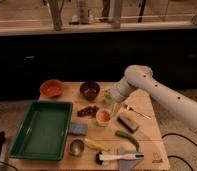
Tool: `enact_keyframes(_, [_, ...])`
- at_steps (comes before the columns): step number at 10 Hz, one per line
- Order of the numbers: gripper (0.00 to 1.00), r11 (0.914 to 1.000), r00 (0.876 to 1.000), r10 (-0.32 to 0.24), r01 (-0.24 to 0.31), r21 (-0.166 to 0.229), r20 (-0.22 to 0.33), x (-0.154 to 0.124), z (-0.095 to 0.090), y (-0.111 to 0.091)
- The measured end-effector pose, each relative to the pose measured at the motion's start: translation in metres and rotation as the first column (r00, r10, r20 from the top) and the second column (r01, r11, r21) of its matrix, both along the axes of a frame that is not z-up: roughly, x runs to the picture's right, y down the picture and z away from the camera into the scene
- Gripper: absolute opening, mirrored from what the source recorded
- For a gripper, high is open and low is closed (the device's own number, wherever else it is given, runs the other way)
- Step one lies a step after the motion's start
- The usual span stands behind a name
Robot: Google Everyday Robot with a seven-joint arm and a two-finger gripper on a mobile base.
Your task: Place apple in paper cup
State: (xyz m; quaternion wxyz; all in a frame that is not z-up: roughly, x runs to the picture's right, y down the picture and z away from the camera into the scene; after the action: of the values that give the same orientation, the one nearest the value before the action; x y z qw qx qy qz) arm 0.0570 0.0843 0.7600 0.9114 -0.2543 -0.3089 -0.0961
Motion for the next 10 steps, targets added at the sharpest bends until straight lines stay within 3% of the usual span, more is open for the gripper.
enact_keyframes(10, [0.8, 1.0, 1.0, -0.007, 0.007, -0.006, 0.001, -0.0001, -0.0004, -0.002])
